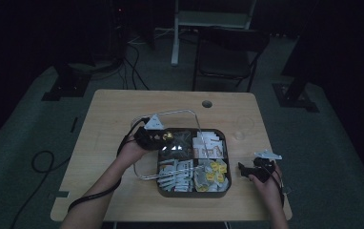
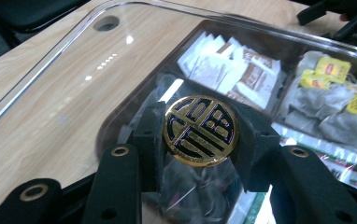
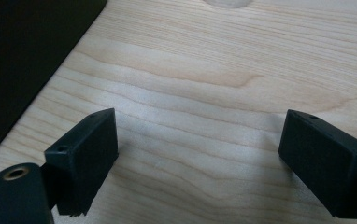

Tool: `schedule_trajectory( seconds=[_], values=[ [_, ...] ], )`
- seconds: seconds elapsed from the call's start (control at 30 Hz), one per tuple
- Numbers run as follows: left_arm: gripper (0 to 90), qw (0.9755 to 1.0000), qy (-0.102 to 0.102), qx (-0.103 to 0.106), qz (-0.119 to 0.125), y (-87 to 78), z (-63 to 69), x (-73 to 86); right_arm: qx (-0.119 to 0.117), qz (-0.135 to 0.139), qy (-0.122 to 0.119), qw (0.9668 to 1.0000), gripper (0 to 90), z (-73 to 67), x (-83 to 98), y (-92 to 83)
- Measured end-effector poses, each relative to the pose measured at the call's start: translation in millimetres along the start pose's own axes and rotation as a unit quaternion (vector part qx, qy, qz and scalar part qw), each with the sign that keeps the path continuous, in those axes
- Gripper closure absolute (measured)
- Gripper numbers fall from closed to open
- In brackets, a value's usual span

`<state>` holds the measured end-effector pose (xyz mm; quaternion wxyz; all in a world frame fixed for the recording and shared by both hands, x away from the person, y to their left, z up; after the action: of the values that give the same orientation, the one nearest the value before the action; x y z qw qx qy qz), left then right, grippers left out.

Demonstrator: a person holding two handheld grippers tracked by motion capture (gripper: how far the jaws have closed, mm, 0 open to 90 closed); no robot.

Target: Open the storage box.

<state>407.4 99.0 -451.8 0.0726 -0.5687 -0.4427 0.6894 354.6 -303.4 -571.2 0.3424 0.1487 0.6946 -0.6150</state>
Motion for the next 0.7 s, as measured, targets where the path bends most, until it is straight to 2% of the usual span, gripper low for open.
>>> schedule_trajectory(
  seconds=[0.4, 0.7],
  values=[
    [59.7, 0.9988, -0.035, -0.034, 0.002, -20.2, -26.7, 22.7, 0.0, 0.0, 0.001, 1.0, 11.4, -0.2, 0.0, 0.0],
    [59.7, 0.995, -0.075, -0.065, 0.013, -39.8, -48.8, 40.6, 0.0, 0.0, 0.001, 1.0, 11.3, -0.1, 0.0, 0.0]
  ],
)
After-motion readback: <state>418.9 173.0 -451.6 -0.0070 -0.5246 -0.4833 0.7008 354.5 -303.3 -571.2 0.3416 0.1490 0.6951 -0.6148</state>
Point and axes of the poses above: each handheld gripper's, and its own axes: y roughly forward along the jaws, x roughly out of its underside, z roughly to its right, the point moved 3 cm from there along y, roughly forward along the jaws, and after that the axes turned 5 degrees about -z, right-handed, at the moved point
